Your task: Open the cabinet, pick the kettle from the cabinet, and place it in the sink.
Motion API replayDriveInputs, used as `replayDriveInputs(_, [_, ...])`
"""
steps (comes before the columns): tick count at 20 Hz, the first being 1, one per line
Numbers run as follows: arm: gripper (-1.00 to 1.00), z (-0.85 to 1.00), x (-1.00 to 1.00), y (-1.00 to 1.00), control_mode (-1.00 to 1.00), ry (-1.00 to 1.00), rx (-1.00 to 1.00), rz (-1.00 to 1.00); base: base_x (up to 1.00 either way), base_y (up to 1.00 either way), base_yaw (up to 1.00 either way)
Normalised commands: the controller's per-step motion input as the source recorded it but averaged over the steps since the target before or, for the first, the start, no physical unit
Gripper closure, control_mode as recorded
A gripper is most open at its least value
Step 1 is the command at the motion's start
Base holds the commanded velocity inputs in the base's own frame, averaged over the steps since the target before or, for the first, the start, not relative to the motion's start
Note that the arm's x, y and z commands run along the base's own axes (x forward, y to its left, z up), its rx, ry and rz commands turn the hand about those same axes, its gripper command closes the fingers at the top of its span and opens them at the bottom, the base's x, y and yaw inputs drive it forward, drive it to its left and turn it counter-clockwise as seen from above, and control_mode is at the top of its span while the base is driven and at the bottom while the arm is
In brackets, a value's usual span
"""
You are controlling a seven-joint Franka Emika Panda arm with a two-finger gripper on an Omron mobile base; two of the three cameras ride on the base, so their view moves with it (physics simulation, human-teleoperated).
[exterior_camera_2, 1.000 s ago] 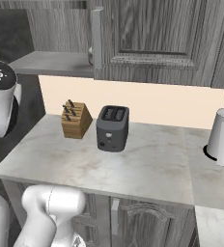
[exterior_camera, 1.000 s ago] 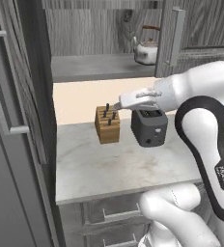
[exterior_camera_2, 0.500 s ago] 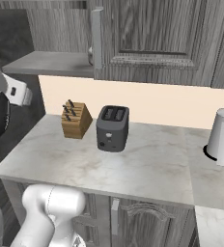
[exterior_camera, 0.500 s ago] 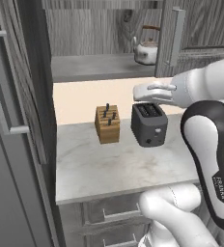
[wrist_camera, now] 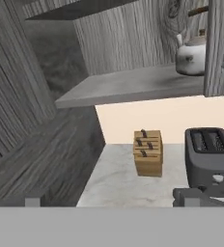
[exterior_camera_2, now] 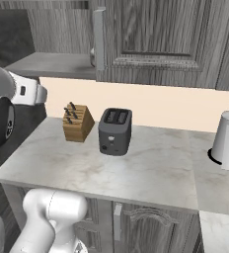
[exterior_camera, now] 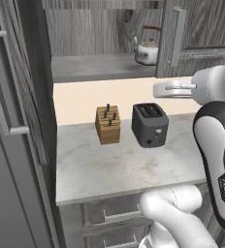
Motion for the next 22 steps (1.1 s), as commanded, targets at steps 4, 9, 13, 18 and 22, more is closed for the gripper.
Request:
replayDriveInputs(4, [-1.0, 0.13, 0.0, -0.46, -1.0, -0.05, -0.12, -0.14, 0.0, 0.0, 0.0])
replayDriveInputs(9, [-1.0, 0.16, 0.01, -0.44, -1.0, 0.02, -0.13, -0.25, 0.0, 0.0, 0.0])
replayDriveInputs(13, [-1.0, 0.14, 0.09, -0.39, -1.0, 0.03, -0.08, -0.21, 0.0, 0.0, 0.0])
replayDriveInputs(18, [-1.0, 0.13, 0.12, -0.37, -1.0, 0.0, -0.01, -0.05, 0.0, 0.0, 0.0])
replayDriveInputs(22, [-1.0, 0.15, 0.16, -0.35, -1.0, 0.0, 0.0, 0.0, 0.0, 0.0, 0.0])
